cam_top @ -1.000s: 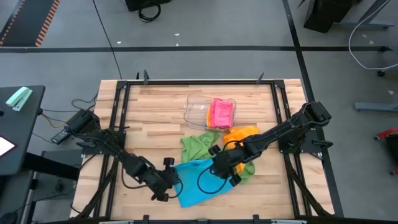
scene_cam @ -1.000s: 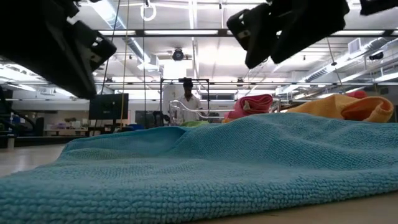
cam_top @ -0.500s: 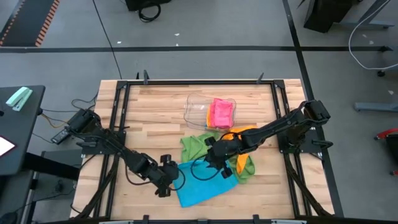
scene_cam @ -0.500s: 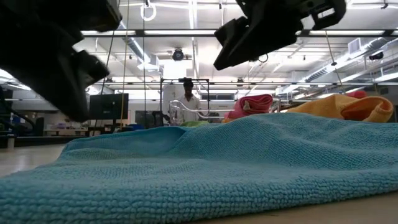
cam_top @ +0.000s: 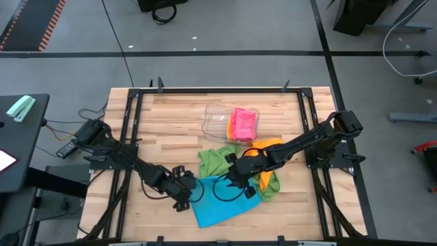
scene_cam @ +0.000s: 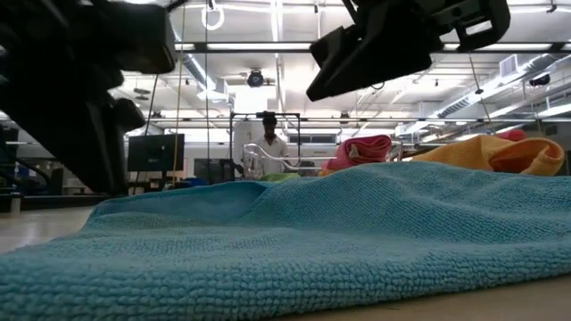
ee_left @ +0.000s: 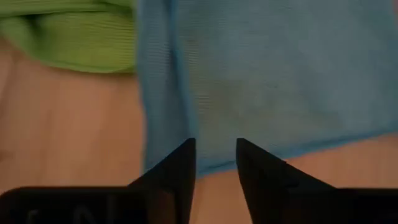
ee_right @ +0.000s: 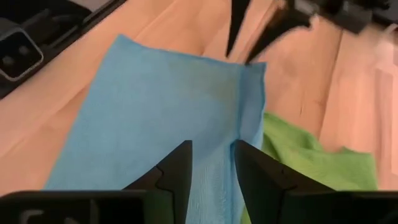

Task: Fold microfiber towels
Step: Fold the blue microfiber cloth

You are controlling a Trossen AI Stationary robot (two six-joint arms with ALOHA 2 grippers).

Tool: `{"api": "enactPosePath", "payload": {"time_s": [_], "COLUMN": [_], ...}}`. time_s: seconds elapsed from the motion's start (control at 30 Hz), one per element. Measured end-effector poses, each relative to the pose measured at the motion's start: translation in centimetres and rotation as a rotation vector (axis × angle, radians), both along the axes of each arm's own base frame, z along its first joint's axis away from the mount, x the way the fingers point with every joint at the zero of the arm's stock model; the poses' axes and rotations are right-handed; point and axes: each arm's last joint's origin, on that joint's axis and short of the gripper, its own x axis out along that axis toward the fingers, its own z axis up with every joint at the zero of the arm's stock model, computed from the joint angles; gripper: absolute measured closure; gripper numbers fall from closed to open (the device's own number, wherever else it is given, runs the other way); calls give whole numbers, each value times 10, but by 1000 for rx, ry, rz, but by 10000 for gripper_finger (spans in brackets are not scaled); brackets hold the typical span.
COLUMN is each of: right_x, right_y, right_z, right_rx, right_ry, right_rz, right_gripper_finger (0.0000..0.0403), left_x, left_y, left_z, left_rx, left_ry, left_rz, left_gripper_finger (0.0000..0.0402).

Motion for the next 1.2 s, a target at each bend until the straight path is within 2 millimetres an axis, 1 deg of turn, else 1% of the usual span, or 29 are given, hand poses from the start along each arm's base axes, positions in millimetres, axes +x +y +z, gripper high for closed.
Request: {"api": "enactPosePath", "payload": {"time_s": [0.13,0.23,0.3,0.43,0.7,0.77,0.83,1.0,1.2], "right_x": [-2,-3,-3,-3,-3,-3,-3,-3,-3], "right_y": [6,10,11,10,11,11,10,10,10], "right_z": [0,0,0,0,0,0,0,0,0], "right_rx": [-14,-15,-15,-15,-12,-9,-5,-4,-3], "right_ry": [-3,-7,-9,-9,-8,-6,-5,-4,-5], "right_rz": [31,43,46,45,42,40,35,35,34], "right_gripper_finger": [274,274,274,274,274,274,274,274,274], "left_x": [8,12,13,13,13,13,13,12,12], "left_y": [7,8,9,10,10,10,10,11,8], "left_z": [-9,-18,-21,-21,-21,-21,-19,-14,-11], "left_rx": [-19,-54,-60,-59,-64,-65,-68,-84,-94], "left_ry": [28,58,73,77,78,78,73,65,39], "left_rz": [35,15,13,12,11,12,12,30,27], "left_gripper_finger": [247,245,251,280,376,391,388,356,355]}}
